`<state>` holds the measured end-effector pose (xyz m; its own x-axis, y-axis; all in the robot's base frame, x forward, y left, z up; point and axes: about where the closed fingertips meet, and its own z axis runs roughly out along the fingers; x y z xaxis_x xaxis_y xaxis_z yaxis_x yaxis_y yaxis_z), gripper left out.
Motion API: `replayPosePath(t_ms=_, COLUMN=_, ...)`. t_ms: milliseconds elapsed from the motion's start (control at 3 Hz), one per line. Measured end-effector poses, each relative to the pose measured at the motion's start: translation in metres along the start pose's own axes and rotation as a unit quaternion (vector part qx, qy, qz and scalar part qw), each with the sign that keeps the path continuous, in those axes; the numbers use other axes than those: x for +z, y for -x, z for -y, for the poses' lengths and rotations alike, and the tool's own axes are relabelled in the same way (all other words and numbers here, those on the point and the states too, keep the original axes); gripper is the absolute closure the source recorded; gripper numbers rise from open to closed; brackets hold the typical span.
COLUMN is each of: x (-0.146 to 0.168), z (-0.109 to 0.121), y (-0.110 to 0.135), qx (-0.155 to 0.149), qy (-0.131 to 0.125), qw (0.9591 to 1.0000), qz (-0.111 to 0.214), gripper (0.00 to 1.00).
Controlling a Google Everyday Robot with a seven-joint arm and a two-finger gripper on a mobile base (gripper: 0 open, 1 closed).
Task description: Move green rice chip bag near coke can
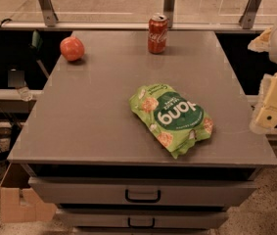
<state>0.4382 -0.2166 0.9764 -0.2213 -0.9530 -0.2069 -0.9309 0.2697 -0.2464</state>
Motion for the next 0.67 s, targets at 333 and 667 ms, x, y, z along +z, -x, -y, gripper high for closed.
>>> replayPosePath(t_ms=333, x=0.0, z=0.0, y=0.0, qx=0.0, qy=-0.001, qw=1.0, qz=0.0, gripper=0.0)
replayPosePath(t_ms=667, x=0.018, z=-0.011, y=0.014, qx=0.003, qy=0.012, qw=0.9998, qz=0.016, gripper=0.0)
